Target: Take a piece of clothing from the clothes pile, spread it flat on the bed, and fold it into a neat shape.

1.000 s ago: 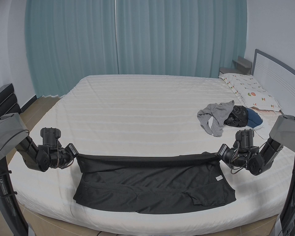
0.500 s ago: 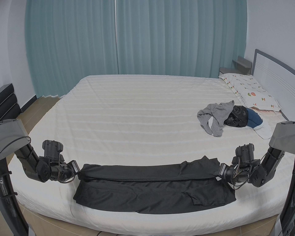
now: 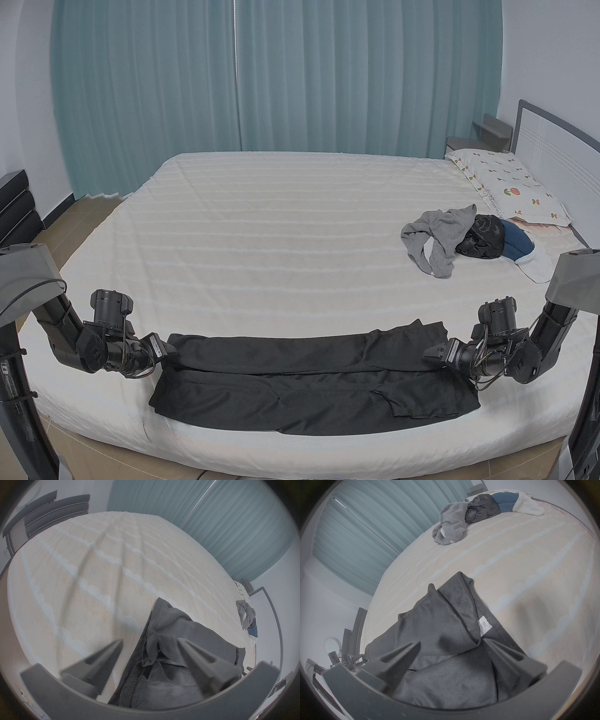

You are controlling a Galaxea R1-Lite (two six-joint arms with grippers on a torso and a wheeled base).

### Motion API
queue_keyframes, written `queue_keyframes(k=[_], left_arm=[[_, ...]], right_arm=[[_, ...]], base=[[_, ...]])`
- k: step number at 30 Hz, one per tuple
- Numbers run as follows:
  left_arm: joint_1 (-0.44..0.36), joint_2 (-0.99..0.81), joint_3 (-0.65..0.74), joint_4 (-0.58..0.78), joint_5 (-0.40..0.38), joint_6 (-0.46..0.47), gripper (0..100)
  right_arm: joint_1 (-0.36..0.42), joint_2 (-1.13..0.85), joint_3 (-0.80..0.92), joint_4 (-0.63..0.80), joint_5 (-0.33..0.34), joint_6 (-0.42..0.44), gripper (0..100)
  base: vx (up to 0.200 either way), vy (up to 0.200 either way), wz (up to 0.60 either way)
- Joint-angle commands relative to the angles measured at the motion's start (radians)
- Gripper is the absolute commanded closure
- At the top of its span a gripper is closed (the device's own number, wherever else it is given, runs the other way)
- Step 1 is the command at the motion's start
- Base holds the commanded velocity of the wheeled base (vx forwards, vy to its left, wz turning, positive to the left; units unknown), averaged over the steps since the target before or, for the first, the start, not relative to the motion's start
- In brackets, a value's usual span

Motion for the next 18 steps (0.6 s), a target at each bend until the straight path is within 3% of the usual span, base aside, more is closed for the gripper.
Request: queue_keyframes(k=[1, 7, 8, 11, 18], left_arm=[[0.008, -0.018, -0.013, 0.000, 0.000, -0.009, 0], [0.020, -0.015, -0.068, 0.000, -0.006, -0.050, 0], [0.020, -0.007, -0.117, 0.003, -0.008, -0.112, 0], [0.017, 0.028, -0.180, 0.024, -0.009, -0.166, 0], [0.009, 0.154, -0.289, 0.048, -0.008, -0.173, 0]], right_arm=[[-0.021, -0.080, -0.012, 0.000, 0.029, 0.009, 0], [-0.074, -0.114, -0.073, 0.012, 0.087, 0.056, 0], [-0.090, -0.095, -0.105, 0.013, 0.104, 0.076, 0], [-0.103, -0.039, -0.144, 0.012, 0.132, 0.108, 0], [-0.107, 0.083, -0.245, 0.004, 0.144, 0.216, 0]], base=[[0.000, 0.000, 0.00], [0.000, 0.000, 0.00], [0.000, 0.000, 0.00], [0.000, 0.000, 0.00], [0.000, 0.000, 0.00]])
